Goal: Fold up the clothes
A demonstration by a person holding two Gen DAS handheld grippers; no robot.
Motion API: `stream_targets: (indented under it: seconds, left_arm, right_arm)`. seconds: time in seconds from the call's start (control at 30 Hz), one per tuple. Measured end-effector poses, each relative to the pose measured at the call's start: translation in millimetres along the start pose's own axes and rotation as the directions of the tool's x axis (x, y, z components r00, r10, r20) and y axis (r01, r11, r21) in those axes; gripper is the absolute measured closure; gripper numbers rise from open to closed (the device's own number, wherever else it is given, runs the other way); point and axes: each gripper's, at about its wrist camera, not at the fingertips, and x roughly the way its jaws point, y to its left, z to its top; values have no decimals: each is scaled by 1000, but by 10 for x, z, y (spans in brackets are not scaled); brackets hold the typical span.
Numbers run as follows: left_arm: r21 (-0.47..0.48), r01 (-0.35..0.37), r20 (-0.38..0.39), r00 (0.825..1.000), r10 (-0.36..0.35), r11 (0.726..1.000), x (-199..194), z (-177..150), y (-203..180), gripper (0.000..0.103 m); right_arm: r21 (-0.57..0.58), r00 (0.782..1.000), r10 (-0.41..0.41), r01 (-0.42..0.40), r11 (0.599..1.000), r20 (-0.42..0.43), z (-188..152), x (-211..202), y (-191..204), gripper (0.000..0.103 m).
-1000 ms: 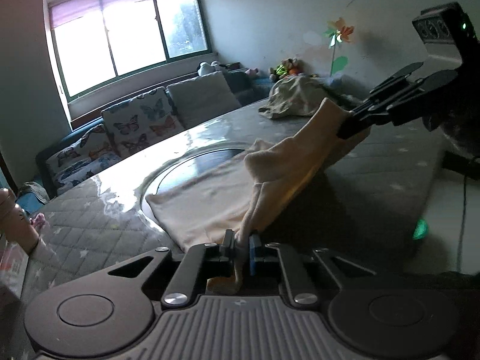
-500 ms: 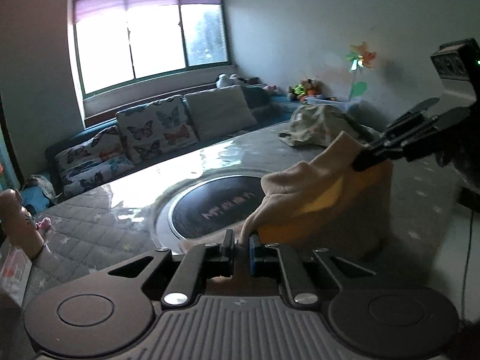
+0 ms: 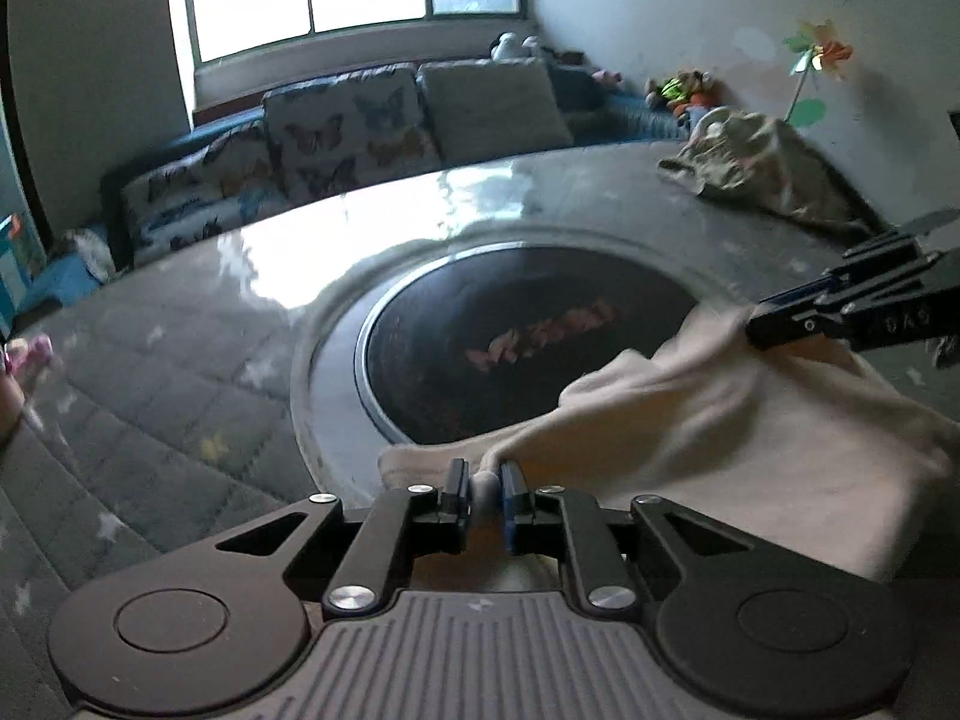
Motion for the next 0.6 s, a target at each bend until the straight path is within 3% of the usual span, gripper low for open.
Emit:
stream_targets:
  seconds: [0.13, 0.27, 0.37, 0.6]
  left_arm:
    - [-14, -15, 4, 1000, 15, 1000, 3, -14, 26, 81]
    - [-14, -13, 25, 1000, 14, 1000, -48, 70, 32, 81]
    - [5, 15, 45, 999, -16, 1000, -108, 142, -42, 79]
    - [66, 101, 44, 994, -104, 993, -139, 205, -317, 79]
  right_arm:
    - [64, 999, -26, 24, 998, 31, -47, -51, -90, 78]
    - [42, 998, 7, -9, 999, 61, -74, -243, -61, 76]
    - [-5, 999, 7, -7, 1000, 41, -72, -229, -9, 68]
    - [5, 1000, 8, -8, 1000, 10, -50, -9, -11, 70]
